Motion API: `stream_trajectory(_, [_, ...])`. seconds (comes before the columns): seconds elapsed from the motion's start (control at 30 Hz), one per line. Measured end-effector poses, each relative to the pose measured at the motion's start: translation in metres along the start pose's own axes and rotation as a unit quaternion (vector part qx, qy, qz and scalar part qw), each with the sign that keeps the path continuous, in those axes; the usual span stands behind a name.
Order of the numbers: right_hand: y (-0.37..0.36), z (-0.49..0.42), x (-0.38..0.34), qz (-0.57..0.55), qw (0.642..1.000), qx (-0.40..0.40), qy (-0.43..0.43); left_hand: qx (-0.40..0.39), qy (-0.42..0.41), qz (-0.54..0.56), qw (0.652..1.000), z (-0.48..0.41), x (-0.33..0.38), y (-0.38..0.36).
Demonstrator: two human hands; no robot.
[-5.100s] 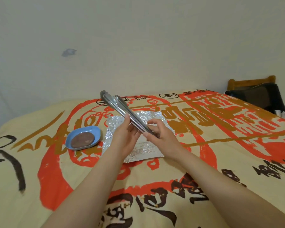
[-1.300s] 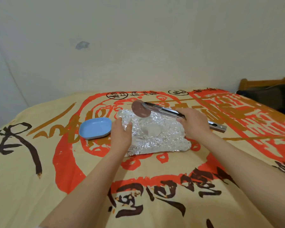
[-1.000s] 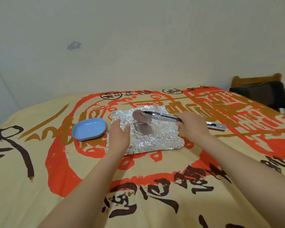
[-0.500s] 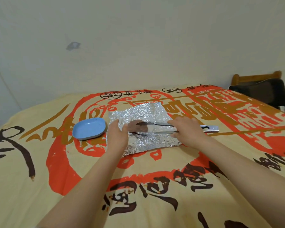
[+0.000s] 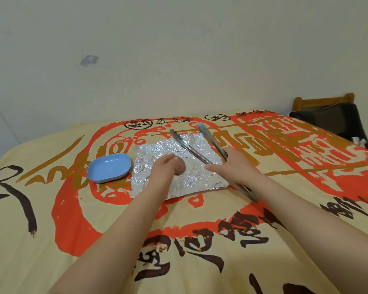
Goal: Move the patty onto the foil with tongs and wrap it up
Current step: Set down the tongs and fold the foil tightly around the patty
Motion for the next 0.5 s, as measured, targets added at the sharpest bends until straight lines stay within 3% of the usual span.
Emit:
stream_trajectory(0.1, [-0.001,-0.002,0.005,-0.008,0.998,0.015,-0.062,-0.049,0.079,0.122,0.988,0.005,-0.003,-0.026])
stream_trajectory(0.3, [0.006,-0.002,0.021,-0.028,0.987,0.06,-0.144,-0.111,0.111,0.19,0.969,0.019,-0.009,-0.076])
stream_trajectory(0.43, [0.009,0.002,0.033,-0.149,0.973,0.03,-0.175,-0.119,0.08,0.156,0.977,0.023,-0.011,-0.104])
stream_trajectory(0.5, [0.01,0.005,0.043,-0.25,0.942,0.043,-0.22,-0.108,0.067,0.132,0.983,0.024,-0.013,-0.118])
Point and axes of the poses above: each hand's wrist, its own z-axis away from the middle knuckle, its own y-axis out of the back of the hand, x = y × z, the point moved 4 cm from there along -z, towards the middle knuckle, and after that the axes turned 14 degrees about z, right-handed, at the moved point
